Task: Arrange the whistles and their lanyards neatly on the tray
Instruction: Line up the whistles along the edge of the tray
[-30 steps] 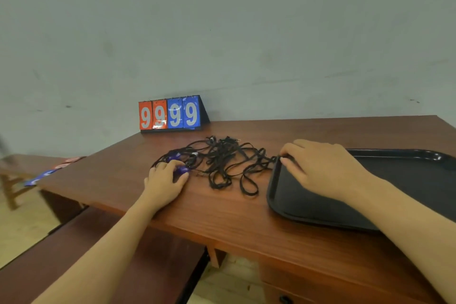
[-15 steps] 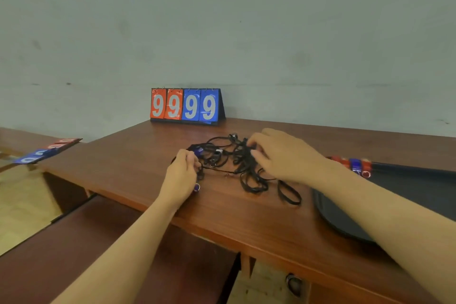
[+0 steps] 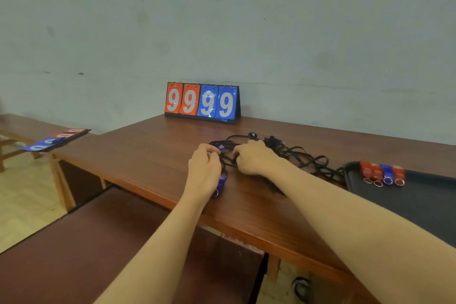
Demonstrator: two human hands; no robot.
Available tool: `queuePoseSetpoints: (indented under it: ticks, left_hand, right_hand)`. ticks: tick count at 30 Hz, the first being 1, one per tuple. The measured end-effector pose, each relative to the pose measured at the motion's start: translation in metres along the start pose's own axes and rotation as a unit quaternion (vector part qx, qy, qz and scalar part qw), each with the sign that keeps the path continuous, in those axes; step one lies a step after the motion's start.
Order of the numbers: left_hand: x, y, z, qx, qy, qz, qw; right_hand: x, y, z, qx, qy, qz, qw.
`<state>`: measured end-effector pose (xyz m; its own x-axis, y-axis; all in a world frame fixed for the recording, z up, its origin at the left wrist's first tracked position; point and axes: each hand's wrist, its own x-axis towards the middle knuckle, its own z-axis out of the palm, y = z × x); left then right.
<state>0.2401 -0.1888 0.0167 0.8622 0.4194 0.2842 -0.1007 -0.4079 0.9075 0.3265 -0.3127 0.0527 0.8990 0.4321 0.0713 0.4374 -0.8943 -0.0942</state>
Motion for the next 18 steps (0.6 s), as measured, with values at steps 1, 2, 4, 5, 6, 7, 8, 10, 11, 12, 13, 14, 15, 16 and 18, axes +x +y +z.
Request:
queuePoseSetpoints:
  ticks: [1, 2, 4, 5, 6, 7, 8, 10, 11, 12, 13, 14, 15, 16, 18]
  left_hand:
    - [-0.001, 0.001, 0.0, -0.006, 0.0, -0.003, 1.0]
    - [-0.002, 0.002, -0.001, -0.015, 0.001, -0.007, 1.0]
    - [-0.004, 0.005, -0.005, -0.037, 0.002, -0.017, 0.999]
    - [-0.006, 0.007, -0.007, -0.034, 0.003, -0.017, 0.999]
    - [-0.008, 0.01, -0.01, -0.01, 0.007, -0.007, 1.0]
    - [-0.012, 0.012, -0.014, 0.045, 0.015, 0.015, 0.999]
    - [-0.019, 0.015, -0.019, 0.12, 0.026, 0.052, 0.991]
    - [-0.033, 0.017, -0.026, 0.262, 0.024, 0.126, 0.956]
    - [-0.039, 0.019, -0.028, 0.315, 0.0, 0.13, 0.94]
    - [-0.043, 0.019, -0.028, 0.357, -0.037, 0.109, 0.927]
    - [-0.044, 0.02, -0.026, 0.401, -0.071, 0.083, 0.91]
    - [-0.044, 0.02, -0.021, 0.442, -0.096, 0.069, 0.889]
    - [-0.044, 0.023, -0.017, 0.478, -0.112, 0.063, 0.869]
    - [-0.044, 0.027, -0.013, 0.499, -0.116, 0.067, 0.856]
    - [-0.043, 0.035, -0.007, 0.504, -0.122, 0.072, 0.852]
  right_hand:
    - [-0.003, 0.003, -0.002, 0.004, 0.015, -0.002, 1.0]
    - [-0.007, 0.006, -0.005, 0.009, 0.03, -0.006, 1.0]
    - [-0.017, 0.013, -0.012, 0.023, 0.045, -0.014, 0.999]
    - [-0.023, 0.018, -0.016, 0.034, 0.055, -0.016, 0.998]
    - [-0.03, 0.023, -0.02, 0.048, 0.069, -0.014, 0.996]
    - [-0.037, 0.027, -0.025, 0.066, 0.093, -0.012, 0.993]
    - [-0.045, 0.033, -0.03, 0.086, 0.122, -0.008, 0.989]
    - [-0.065, 0.047, -0.04, 0.128, 0.166, -0.001, 0.978]
    - [-0.078, 0.054, -0.043, 0.143, 0.172, -0.001, 0.975]
    - [-0.092, 0.061, -0.047, 0.155, 0.17, -0.002, 0.973]
    - [-0.108, 0.069, -0.051, 0.161, 0.163, -0.003, 0.973]
    - [-0.124, 0.077, -0.055, 0.162, 0.154, -0.001, 0.975]
    - [-0.142, 0.086, -0.06, 0.161, 0.147, 0.002, 0.976]
    - [-0.161, 0.097, -0.066, 0.162, 0.139, 0.01, 0.977]
    - [-0.2, 0.121, -0.08, 0.168, 0.127, 0.029, 0.977]
